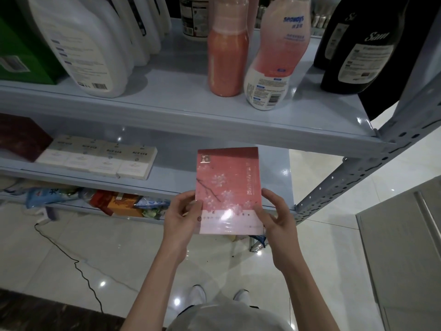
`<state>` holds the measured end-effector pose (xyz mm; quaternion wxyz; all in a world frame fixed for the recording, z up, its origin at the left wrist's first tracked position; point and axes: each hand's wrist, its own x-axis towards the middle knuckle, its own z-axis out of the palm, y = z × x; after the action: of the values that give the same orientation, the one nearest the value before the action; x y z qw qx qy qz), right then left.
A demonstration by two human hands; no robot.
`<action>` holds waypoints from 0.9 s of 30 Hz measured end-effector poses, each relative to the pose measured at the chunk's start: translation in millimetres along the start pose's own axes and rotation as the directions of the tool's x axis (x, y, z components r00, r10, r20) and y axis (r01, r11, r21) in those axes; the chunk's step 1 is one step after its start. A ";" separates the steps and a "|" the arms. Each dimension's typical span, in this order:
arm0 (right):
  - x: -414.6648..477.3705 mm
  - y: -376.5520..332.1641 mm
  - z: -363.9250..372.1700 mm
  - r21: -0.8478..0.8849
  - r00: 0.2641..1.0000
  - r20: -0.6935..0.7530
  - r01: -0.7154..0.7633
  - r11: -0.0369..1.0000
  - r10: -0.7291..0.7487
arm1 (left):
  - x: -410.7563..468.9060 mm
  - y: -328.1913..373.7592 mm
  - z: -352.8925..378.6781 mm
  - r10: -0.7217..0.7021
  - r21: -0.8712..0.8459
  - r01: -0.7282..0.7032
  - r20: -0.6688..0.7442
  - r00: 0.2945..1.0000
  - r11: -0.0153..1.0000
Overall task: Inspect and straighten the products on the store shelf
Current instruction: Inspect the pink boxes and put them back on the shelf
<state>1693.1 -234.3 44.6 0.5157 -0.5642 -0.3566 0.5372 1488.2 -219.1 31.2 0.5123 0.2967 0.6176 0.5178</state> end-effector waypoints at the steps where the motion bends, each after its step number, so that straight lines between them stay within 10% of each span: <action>1: 0.5 -1.0 -1.4 0.011 0.999 -0.033 0.009 1.000 -0.008 | -1.8 2.5 0.8 0.003 -0.003 -0.003 0.024 1.000 1.000; 27: 5.6 -0.3 -13.5 0.233 0.995 -0.023 -0.090 0.968 0.098 | -13.0 26.7 7.9 0.053 -0.016 -0.051 0.266 0.963 0.999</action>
<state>1707.2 -231.6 42.1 0.5581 -0.5257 -0.2551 0.5891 1495.2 -220.5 61.0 0.5782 0.3772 0.5328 0.4895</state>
